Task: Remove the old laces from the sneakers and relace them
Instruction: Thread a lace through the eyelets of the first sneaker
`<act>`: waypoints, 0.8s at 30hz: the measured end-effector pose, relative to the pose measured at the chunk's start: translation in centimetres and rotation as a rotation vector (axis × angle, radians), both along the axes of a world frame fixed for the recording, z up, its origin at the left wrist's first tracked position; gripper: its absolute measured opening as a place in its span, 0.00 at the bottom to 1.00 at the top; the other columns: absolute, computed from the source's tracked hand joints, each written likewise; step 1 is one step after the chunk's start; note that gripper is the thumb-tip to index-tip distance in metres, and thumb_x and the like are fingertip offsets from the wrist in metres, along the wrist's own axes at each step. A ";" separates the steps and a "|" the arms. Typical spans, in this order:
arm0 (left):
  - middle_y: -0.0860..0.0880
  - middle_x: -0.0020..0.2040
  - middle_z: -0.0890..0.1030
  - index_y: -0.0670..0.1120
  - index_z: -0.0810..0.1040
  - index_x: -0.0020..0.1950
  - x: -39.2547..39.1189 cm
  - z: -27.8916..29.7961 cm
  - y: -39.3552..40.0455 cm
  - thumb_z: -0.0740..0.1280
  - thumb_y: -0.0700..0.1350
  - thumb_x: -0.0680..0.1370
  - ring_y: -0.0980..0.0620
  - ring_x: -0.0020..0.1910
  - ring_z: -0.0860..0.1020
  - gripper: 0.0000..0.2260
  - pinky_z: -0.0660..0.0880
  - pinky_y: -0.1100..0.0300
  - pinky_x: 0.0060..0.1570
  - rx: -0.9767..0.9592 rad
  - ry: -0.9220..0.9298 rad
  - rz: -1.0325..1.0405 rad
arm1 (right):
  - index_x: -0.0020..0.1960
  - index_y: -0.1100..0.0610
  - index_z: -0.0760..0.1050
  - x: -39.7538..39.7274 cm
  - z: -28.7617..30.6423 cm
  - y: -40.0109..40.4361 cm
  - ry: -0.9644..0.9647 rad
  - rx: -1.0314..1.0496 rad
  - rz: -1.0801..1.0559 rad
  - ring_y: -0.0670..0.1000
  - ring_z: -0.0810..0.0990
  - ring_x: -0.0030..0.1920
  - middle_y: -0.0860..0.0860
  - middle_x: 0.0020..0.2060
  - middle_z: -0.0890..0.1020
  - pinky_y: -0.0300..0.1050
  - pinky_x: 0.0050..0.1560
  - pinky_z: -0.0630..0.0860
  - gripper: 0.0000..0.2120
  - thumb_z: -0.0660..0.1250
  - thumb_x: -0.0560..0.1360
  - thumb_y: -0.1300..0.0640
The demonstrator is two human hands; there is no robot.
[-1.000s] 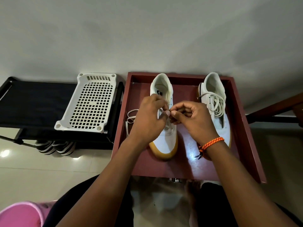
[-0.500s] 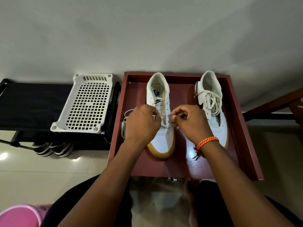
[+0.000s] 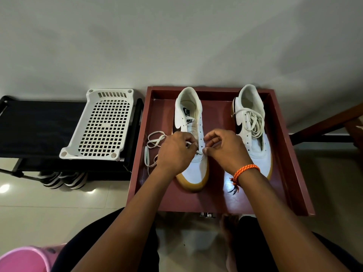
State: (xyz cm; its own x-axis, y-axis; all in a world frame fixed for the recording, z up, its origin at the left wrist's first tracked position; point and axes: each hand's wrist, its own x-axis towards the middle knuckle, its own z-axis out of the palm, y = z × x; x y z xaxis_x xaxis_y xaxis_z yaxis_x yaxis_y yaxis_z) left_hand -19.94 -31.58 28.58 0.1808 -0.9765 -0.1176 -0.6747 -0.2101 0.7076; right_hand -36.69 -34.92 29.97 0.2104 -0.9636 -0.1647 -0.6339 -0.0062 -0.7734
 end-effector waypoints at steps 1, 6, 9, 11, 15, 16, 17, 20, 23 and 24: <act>0.55 0.42 0.85 0.56 0.82 0.42 0.1 0.0 0.0 0.71 0.44 0.79 0.52 0.42 0.83 0.08 0.82 0.48 0.45 0.000 0.010 -0.015 | 0.49 0.51 0.83 0.0 0.0 0.0 -0.002 0.006 -0.002 0.42 0.83 0.38 0.45 0.37 0.85 0.35 0.43 0.78 0.11 0.80 0.71 0.63; 0.56 0.42 0.80 0.51 0.84 0.46 0.6 0.1 -0.2 0.70 0.43 0.80 0.53 0.42 0.81 0.05 0.77 0.56 0.41 -0.038 -0.004 -0.100 | 0.48 0.51 0.83 -0.1 0.0 0.0 -0.009 0.017 -0.007 0.43 0.84 0.39 0.45 0.37 0.85 0.38 0.46 0.80 0.10 0.80 0.71 0.62; 0.50 0.47 0.78 0.51 0.85 0.47 0.8 0.0 -0.3 0.70 0.45 0.80 0.50 0.44 0.80 0.04 0.76 0.54 0.41 -0.043 -0.011 -0.119 | 0.47 0.50 0.83 -0.1 -0.1 0.0 -0.015 0.016 -0.003 0.44 0.84 0.40 0.45 0.37 0.85 0.42 0.47 0.81 0.10 0.80 0.71 0.61; 0.47 0.51 0.76 0.52 0.85 0.49 1.0 -0.1 -0.2 0.70 0.46 0.81 0.49 0.45 0.79 0.04 0.78 0.52 0.42 -0.038 -0.007 -0.108 | 0.48 0.50 0.83 -0.1 -0.2 -0.1 -0.016 0.015 0.001 0.44 0.84 0.40 0.45 0.37 0.85 0.42 0.48 0.81 0.10 0.80 0.71 0.61; 0.48 0.46 0.76 0.48 0.85 0.47 1.0 -0.1 -0.3 0.69 0.43 0.80 0.50 0.42 0.78 0.05 0.76 0.56 0.38 -0.018 0.055 -0.099 | 0.48 0.51 0.83 -0.2 -0.1 -0.1 -0.013 0.014 0.010 0.43 0.84 0.39 0.45 0.38 0.85 0.40 0.47 0.80 0.10 0.80 0.72 0.61; 0.46 0.44 0.77 0.49 0.85 0.46 1.0 -0.4 -0.4 0.69 0.42 0.80 0.50 0.40 0.77 0.06 0.73 0.59 0.35 -0.014 0.081 -0.101 | 0.48 0.51 0.83 -0.2 -0.1 0.0 -0.010 0.010 0.011 0.42 0.83 0.39 0.44 0.37 0.85 0.40 0.47 0.80 0.10 0.80 0.71 0.61; 0.44 0.44 0.77 0.50 0.84 0.45 0.9 -0.6 -0.4 0.69 0.42 0.80 0.50 0.37 0.75 0.07 0.70 0.62 0.33 -0.013 0.103 -0.100 | 0.48 0.51 0.84 -0.2 -0.1 0.0 -0.003 0.004 0.014 0.42 0.83 0.38 0.44 0.37 0.85 0.40 0.47 0.80 0.10 0.80 0.71 0.61; 0.41 0.49 0.75 0.52 0.83 0.45 0.5 -1.1 -0.2 0.69 0.43 0.81 0.55 0.39 0.75 0.07 0.72 0.60 0.38 -0.010 0.119 -0.071 | 0.49 0.50 0.84 -0.2 -0.1 0.1 0.026 -0.030 0.032 0.39 0.82 0.37 0.43 0.37 0.85 0.36 0.45 0.79 0.10 0.80 0.71 0.61; 0.43 0.54 0.71 0.47 0.85 0.49 -0.1 -1.0 -0.1 0.70 0.41 0.81 0.52 0.46 0.75 0.04 0.77 0.55 0.47 -0.018 0.056 -0.032 | 0.50 0.50 0.85 0.0 0.0 0.2 0.057 -0.062 0.047 0.40 0.82 0.38 0.42 0.38 0.84 0.36 0.45 0.78 0.10 0.80 0.72 0.60; 0.44 0.55 0.71 0.46 0.85 0.50 -0.2 -1.1 0.0 0.71 0.41 0.81 0.49 0.48 0.76 0.03 0.78 0.54 0.49 -0.019 0.028 -0.025 | 0.51 0.50 0.85 0.1 0.1 0.3 0.065 -0.073 0.053 0.40 0.82 0.39 0.42 0.38 0.84 0.38 0.46 0.79 0.10 0.79 0.72 0.60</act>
State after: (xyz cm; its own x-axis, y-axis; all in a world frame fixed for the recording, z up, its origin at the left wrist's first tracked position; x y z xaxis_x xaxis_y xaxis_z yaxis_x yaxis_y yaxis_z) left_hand -20.14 -31.62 27.52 0.1535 -0.9827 -0.1041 -0.6592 -0.1803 0.7300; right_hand -36.63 -34.65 30.03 0.2528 -0.9613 -0.1092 -0.6803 -0.0963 -0.7266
